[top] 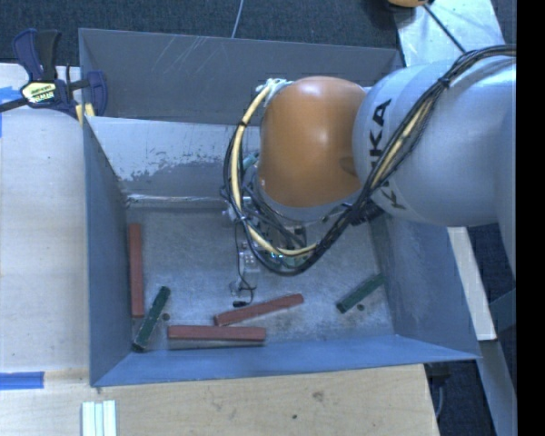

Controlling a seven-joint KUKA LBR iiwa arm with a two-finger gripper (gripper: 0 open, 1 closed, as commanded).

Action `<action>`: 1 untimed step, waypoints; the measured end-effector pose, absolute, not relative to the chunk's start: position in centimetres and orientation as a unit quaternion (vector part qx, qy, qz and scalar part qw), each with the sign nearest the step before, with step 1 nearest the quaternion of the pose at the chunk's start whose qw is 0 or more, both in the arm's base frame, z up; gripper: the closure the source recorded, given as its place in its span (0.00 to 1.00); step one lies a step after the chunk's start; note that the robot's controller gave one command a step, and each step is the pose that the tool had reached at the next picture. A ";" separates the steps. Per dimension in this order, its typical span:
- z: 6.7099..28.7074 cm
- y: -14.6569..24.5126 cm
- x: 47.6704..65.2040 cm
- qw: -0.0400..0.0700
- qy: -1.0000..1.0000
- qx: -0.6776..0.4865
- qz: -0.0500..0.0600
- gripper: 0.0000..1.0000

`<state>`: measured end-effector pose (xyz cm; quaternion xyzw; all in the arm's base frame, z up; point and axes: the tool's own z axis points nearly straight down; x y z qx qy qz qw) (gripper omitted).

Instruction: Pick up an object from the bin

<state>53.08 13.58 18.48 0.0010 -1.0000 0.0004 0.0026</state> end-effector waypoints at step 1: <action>18.9 13.5 53.3 -0.001 -1.000 0.000 -0.001 0.00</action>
Offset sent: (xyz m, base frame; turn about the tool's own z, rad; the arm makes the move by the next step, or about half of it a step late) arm -0.0339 -0.0304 -0.1148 -0.2991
